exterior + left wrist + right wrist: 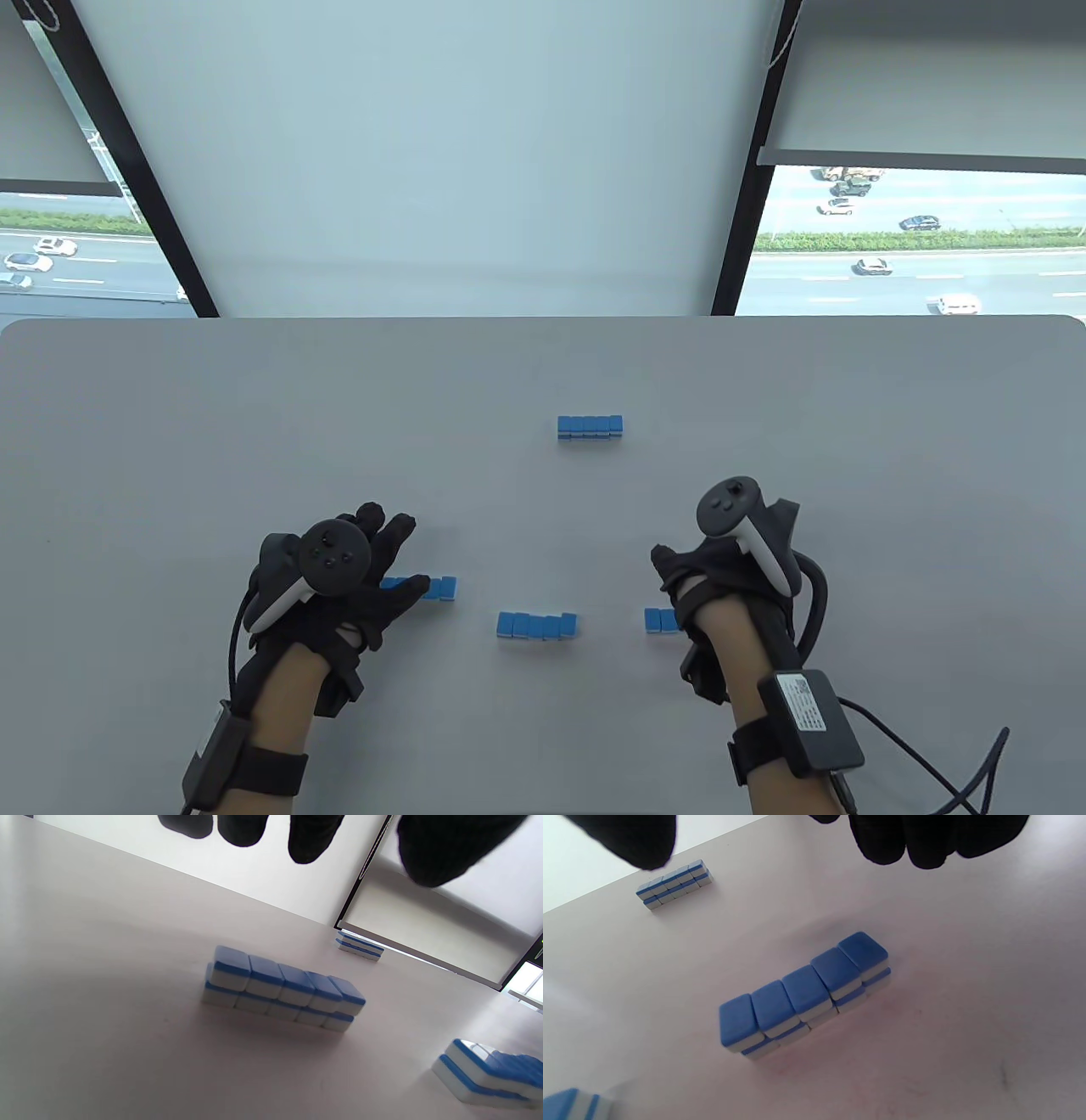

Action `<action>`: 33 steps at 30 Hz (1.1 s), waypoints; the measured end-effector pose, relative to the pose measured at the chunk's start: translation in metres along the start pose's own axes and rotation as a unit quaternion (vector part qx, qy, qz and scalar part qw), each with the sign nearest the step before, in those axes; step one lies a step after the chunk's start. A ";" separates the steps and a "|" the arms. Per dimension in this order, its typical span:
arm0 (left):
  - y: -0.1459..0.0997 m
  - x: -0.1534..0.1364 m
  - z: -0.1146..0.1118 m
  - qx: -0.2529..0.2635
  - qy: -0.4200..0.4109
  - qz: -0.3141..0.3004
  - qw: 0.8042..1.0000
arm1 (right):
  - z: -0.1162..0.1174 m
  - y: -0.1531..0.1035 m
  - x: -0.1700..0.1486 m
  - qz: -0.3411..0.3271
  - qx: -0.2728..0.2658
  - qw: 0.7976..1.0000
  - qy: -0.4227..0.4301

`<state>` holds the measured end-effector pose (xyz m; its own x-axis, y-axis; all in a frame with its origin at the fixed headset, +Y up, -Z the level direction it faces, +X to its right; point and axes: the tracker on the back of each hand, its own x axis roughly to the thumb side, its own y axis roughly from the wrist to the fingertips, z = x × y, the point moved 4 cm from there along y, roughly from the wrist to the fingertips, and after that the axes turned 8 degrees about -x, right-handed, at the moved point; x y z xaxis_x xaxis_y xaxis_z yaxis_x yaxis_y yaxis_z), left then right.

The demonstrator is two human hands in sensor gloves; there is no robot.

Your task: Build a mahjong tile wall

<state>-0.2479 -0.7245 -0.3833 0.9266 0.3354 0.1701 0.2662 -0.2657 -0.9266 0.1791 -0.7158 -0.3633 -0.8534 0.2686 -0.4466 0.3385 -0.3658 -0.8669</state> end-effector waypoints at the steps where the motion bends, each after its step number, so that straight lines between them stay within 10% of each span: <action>1: 0.000 0.001 -0.001 -0.002 0.002 -0.001 1.000 | 0.006 0.000 -0.007 0.004 0.008 1.000 0.012; 7: 0.001 0.004 -0.002 -0.005 0.000 -0.005 1.000 | 0.037 0.003 -0.020 0.003 0.065 0.995 0.077; 33: 0.006 0.008 -0.007 -0.021 0.009 -0.005 1.000 | 0.075 0.006 0.024 0.061 -0.028 0.988 -0.136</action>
<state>-0.2373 -0.7298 -0.3847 0.9285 0.3219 0.1849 0.2855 -0.3007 -0.9100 0.1313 -0.7785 -0.3625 -0.8776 -0.0273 -0.4785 0.4599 -0.3294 -0.8246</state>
